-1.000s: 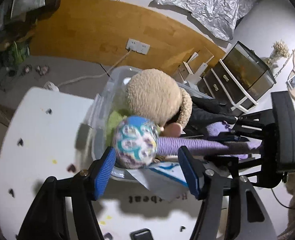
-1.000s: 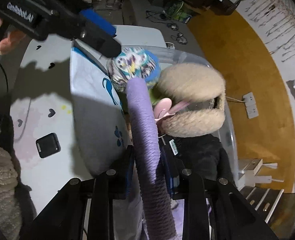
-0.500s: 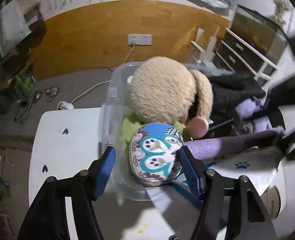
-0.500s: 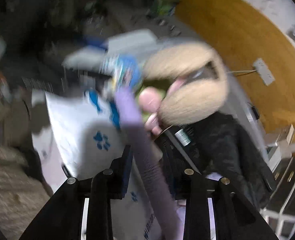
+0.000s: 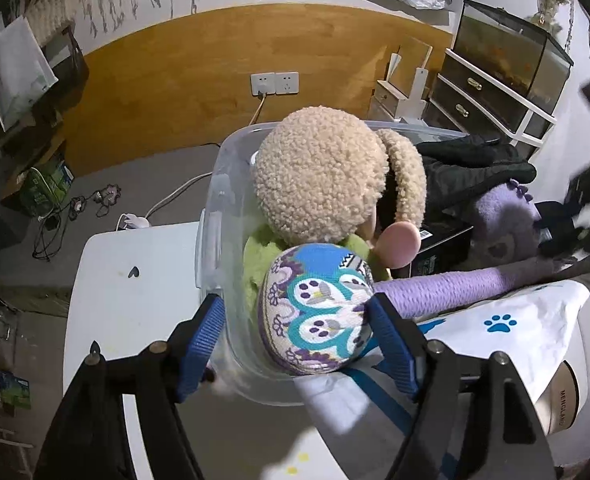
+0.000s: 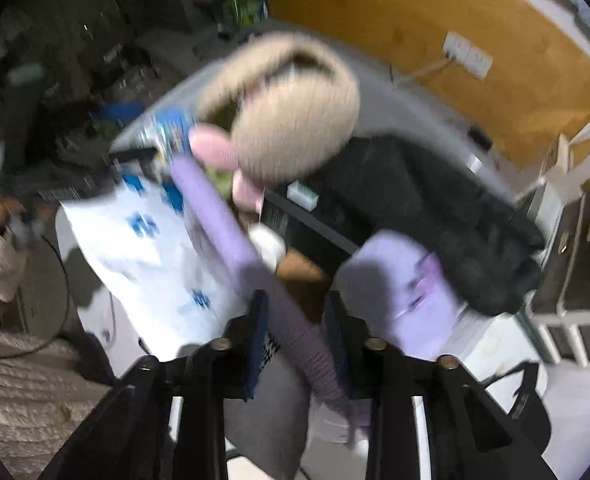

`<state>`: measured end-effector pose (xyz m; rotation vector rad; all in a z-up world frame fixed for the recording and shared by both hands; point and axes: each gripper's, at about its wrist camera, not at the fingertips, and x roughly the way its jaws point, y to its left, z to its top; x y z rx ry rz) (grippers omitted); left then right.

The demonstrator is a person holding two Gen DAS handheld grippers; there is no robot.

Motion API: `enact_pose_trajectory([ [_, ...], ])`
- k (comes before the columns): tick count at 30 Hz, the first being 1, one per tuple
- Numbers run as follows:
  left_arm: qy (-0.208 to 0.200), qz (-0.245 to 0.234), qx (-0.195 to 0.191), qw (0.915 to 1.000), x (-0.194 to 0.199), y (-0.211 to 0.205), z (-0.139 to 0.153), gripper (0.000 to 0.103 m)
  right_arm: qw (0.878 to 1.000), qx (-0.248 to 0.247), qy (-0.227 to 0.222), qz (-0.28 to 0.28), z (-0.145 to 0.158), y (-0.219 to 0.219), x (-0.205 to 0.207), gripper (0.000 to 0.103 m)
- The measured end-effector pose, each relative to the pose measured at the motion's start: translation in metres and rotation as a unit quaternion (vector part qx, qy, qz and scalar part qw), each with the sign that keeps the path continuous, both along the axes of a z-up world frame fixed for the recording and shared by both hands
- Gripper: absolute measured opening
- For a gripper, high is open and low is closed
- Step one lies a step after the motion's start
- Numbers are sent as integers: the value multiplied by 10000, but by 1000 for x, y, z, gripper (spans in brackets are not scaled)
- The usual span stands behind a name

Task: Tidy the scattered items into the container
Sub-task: 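Lower the stick with both tools into the box onto the white bag, then open both tools to release the stick inside the box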

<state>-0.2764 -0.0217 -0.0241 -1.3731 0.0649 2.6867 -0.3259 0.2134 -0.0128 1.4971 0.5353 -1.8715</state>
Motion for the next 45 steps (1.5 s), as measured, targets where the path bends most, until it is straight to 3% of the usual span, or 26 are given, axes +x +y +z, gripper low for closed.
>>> enact_pose_trajectory([
  [1,-6,3,3,10000,0,0,-1,75,9999,89,-134,2,-10,0,1,6],
  [7,-76,43,111,9999,0,-2,-6,75,9987,-37,-513,-69,-25,4,-8,6],
  [14,-149,21,186,9997,0,0,-15,75,9959,232,-873,-45,-57,-6,-12,6],
  [27,-133,-8,182,9997,0,1,-18,76,9913,572,-1186,-66,-68,-7,-20,6],
  [29,-137,-6,212,9997,0,0,-18,76,9912,600,-1177,-93,-63,-7,-20,6],
  [32,-179,-13,310,9994,-1,-1,-19,76,9960,333,-804,-214,-41,1,-17,6],
  [39,-228,-14,333,9992,-1,0,-21,76,9956,-76,-260,-901,5,41,-14,7],
  [45,-89,36,304,9995,5,0,-15,73,9904,176,-187,-1361,-10,64,-15,7],
])
